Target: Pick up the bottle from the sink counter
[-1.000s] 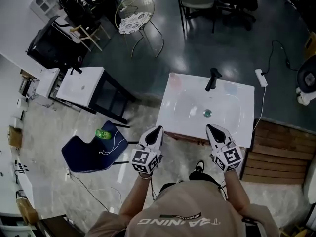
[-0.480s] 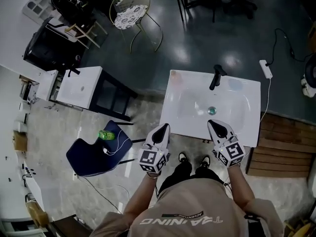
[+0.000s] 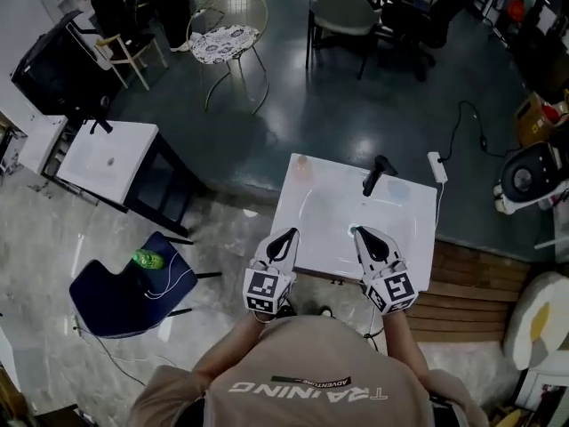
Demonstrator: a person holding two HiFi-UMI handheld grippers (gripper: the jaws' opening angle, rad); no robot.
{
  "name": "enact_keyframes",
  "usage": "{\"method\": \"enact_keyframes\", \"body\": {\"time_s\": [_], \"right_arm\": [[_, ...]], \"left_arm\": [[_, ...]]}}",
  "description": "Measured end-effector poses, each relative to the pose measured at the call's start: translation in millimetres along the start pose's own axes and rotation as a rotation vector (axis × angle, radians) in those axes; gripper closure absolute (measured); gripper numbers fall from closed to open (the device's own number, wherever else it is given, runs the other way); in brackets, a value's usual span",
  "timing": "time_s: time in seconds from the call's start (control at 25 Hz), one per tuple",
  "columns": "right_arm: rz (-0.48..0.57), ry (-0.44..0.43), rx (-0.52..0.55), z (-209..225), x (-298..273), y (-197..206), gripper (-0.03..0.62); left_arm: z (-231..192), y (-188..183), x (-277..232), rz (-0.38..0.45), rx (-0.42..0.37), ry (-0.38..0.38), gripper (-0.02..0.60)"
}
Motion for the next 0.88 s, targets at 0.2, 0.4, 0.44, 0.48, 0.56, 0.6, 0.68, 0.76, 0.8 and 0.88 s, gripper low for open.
{"method": "enact_keyframes", "body": {"time_s": [0.2, 0.4, 0.44, 0.48, 0.56, 0.6, 0.68, 0.76, 0.8, 0.88], "right_arm": [[0.005, 0.075, -0.014, -8.9, -7.4, 0.4, 0.586], [-0.016, 0.149, -0.083, -19.6, -9.8, 9.2, 0.588], [-0.029, 0.152, -0.084, -20.6, -11.1, 10.5, 0.588], [-0.042, 0.152, -0.084, -21.3, -12.4, 12.3, 0.586], [-0.069, 0.149, -0.086, -22.6, -14.4, 18.4, 0.588], [-0.08, 0.146, -0.088, -22.7, -16.3, 21.1, 0.588], [-0.087, 0.139, -0.093, -18.1, -23.1, 23.9, 0.588], [-0.085, 0.131, -0.1, -10.1, -30.3, 25.4, 0.588], [-0.085, 0.128, -0.105, -6.6, -33.6, 26.4, 0.586], [-0.077, 0.114, -0.116, -0.7, -39.6, 29.5, 0.588]], "left_arm": [[-25.9, 5.8, -4.7, 0.035, -0.053, 0.02, 0.574], [-51.9, 23.0, -7.5, -0.005, 0.001, 0.017, 0.574], [-55.7, 25.8, -9.1, -0.013, -0.011, 0.016, 0.574], [-58.9, 27.5, -10.3, -0.018, -0.018, 0.015, 0.574], [-63.2, 28.5, -9.5, -0.019, -0.03, 0.015, 0.574], [-64.6, 28.6, -9.0, -0.015, -0.043, 0.012, 0.574], [-67.3, 29.3, -12.2, -0.005, -0.064, 0.002, 0.574], [-68.0, 30.9, -18.2, -0.009, -0.066, -0.006, 0.574], [-68.0, 31.5, -20.4, -0.017, -0.069, -0.012, 0.574], [-68.3, 30.7, -23.6, -0.036, -0.081, -0.024, 0.574]]}}
Point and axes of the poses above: the fingertips, and each gripper's own axes: x backward along the fingers, z to its right, y out of its underside, the point moved 8 cm from there along x, backward along the fingers, and after that the axes turned 1 degree about -z, right-handed, at the moved point
